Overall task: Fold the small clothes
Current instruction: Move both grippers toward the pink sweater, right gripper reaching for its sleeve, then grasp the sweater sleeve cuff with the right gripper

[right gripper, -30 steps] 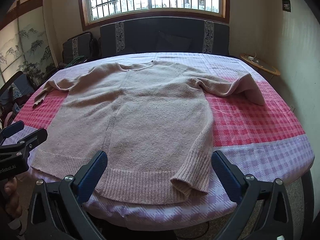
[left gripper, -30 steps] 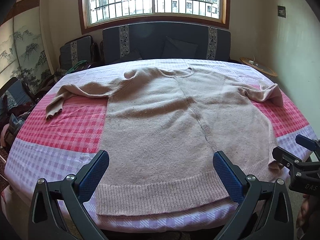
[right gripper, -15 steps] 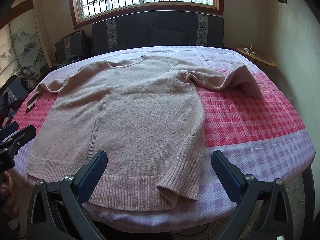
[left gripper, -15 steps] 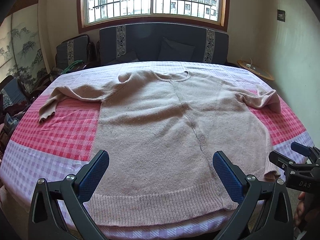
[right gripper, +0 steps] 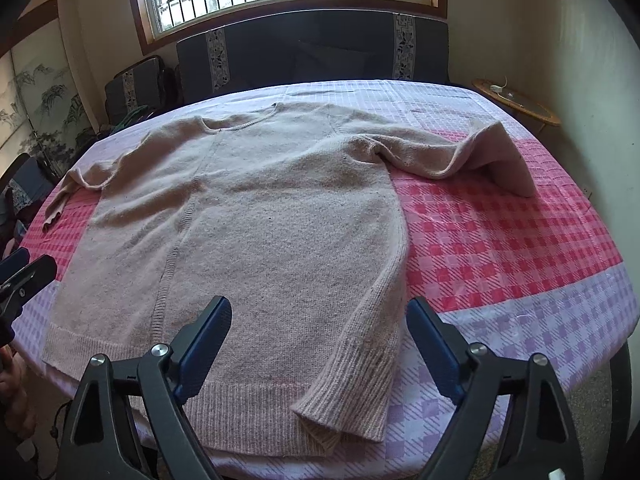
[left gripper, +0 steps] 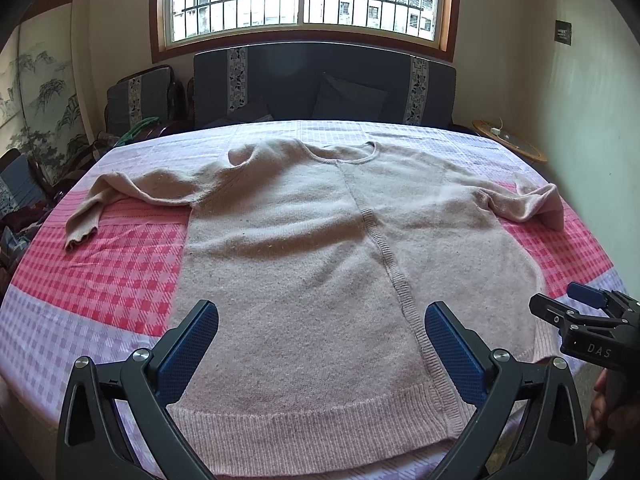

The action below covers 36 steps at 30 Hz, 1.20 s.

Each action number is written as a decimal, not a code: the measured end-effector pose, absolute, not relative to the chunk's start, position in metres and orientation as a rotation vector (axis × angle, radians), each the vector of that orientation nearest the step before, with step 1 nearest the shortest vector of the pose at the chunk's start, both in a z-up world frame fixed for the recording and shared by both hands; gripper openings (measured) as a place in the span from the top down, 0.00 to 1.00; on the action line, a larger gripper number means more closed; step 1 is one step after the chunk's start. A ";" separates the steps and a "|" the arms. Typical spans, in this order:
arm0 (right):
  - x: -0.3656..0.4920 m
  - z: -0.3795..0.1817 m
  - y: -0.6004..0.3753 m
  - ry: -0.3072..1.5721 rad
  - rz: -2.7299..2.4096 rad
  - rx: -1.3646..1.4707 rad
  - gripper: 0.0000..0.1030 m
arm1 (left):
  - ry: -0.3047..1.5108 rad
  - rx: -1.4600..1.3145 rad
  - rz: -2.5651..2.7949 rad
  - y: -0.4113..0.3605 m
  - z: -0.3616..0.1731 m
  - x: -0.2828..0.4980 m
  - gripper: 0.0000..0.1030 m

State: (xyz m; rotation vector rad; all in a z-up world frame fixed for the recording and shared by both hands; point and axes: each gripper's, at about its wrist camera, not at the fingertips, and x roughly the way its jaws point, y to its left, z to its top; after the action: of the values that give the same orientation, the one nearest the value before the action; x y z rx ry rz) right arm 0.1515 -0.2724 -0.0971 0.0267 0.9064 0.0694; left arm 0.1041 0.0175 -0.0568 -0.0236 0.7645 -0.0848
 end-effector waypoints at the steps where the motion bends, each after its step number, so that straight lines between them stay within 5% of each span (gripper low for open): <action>1: 0.153 -0.098 -0.273 0.908 0.070 0.029 0.16 | 0.768 -0.028 -0.087 0.018 -0.058 0.105 0.01; 33: 0.174 -0.104 -0.275 0.913 0.068 0.033 0.18 | 0.758 -0.016 -0.067 0.025 -0.066 0.114 0.01; 36: 0.181 -0.102 -0.292 0.931 0.109 0.115 0.26 | 0.759 -0.008 -0.067 0.025 -0.067 0.114 0.01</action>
State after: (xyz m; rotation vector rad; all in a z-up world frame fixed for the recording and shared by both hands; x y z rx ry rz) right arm 0.1811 -0.2916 -0.1018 0.1152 0.9313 0.1087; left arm 0.1136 0.0253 -0.0665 -0.0085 0.7586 -0.0673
